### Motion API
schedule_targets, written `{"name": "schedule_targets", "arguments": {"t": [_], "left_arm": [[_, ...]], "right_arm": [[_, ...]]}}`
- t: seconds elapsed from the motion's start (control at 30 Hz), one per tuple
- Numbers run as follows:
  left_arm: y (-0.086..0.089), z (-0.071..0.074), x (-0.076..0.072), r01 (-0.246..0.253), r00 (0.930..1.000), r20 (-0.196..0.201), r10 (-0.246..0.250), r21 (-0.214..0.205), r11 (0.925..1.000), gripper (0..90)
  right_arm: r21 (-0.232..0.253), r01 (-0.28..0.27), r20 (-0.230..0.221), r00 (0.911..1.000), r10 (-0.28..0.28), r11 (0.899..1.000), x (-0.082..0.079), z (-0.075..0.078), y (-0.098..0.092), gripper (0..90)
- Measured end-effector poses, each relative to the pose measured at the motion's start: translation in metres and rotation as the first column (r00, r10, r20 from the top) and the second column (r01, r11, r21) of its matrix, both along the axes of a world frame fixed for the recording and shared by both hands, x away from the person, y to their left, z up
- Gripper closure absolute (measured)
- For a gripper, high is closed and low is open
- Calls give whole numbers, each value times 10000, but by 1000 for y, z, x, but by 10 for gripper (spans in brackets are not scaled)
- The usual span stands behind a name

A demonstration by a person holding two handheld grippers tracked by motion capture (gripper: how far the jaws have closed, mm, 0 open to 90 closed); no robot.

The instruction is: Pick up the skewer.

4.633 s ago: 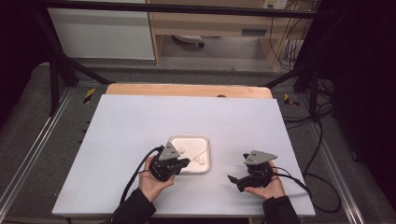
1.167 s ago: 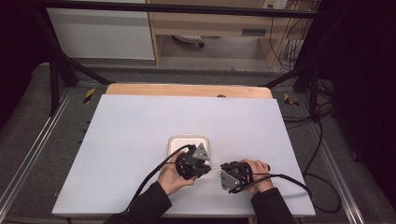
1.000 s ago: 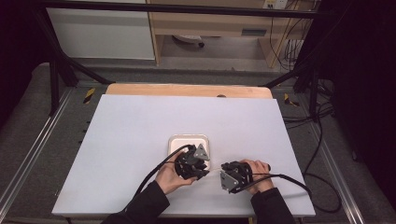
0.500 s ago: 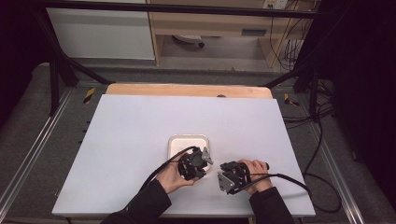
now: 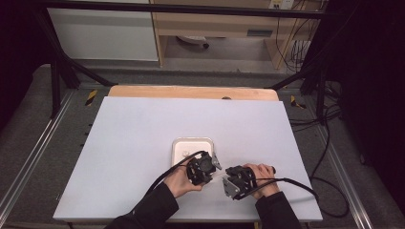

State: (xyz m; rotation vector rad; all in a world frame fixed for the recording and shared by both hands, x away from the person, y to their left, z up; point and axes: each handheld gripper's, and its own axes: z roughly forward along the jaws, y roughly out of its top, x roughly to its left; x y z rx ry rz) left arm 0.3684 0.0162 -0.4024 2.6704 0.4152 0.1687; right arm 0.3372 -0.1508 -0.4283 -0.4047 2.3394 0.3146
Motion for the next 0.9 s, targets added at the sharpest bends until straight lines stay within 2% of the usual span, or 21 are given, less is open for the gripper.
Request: {"name": "schedule_targets", "arguments": {"t": [0.2, 0.27, 0.3, 0.37, 0.4, 0.43, 0.47, 0.53, 0.6, 0.63, 0.73, 0.77, 0.87, 0.9], "left_arm": [[1, 1, -2, -107, 9999, 118, 107, -29, 9999, 890], [3, 2, -1, -140, 9996, 263, 136, 136, 9998, 890], [5, 1, -1, -211, 9995, 250, 210, 22, 9998, 890], [10, 1, 0, -305, 9990, 339, 308, -84, 9995, 889], [12, 1, -1, -344, 9992, 174, 347, -150, 9993, 889], [15, 1, 0, -411, 9989, 230, 414, -148, 9990, 889], [17, 1, 0, -434, 9986, 289, 438, -147, 9990, 890], [22, 1, 0, -542, 9975, 439, 545, -96, 9985, 889], [28, 1, 1, -573, 9972, 478, 581, -175, 9982, 889], [31, 1, 1, -597, 9970, 477, 608, -229, 9980, 889], [39, 3, 0, -682, 9963, 497, 698, -314, 9972, 889], [42, 3, -1, -748, 9958, 505, 768, -402, 9964, 889], [52, 4, -3, -965, 9937, 508, 997, -628, 9934, 889], [55, 4, -3, -1018, 9928, 555, 1058, -704, 9923, 889]], "right_arm": [[293, 43, -29, 10000, -42, 9996, 1, 1, 0, 868], [498, 256, -181, 9995, -247, 9984, 2, 3, -1, 806], [603, 394, -176, 9991, -384, 9974, 3, 4, -2, 765], [1035, 891, -462, 9953, -847, 9906, 5, 6, -5, 652], [1366, 1201, -669, 9915, -1118, 9833, 4, 7, -7, 627], [1641, 1354, -902, 9884, -1218, 9771, 5, 8, -8, 592], [1873, 1514, -912, 9865, -1363, 9706, 6, 10, -10, 545], [2414, 2012, -1302, 9761, -1737, 9493, 8, 12, -12, 486], [2836, 2696, -1768, 9579, -2261, 9203, 10, 13, -16, 416], [2948, 2908, -1868, 9517, -2435, 9102, 12, 13, -18, 395], [3316, 3670, -2369, 9241, -2998, 8691, 15, 13, -23, 317], [3485, 3869, -2583, 9152, -3094, 8537, 16, 13, -24, 301], [3790, 4354, -3104, 8911, -3310, 8166, 18, 12, -29, 243], [3828, 4593, -3267, 8789, -3476, 8016, 19, 11, -30, 220]]}}
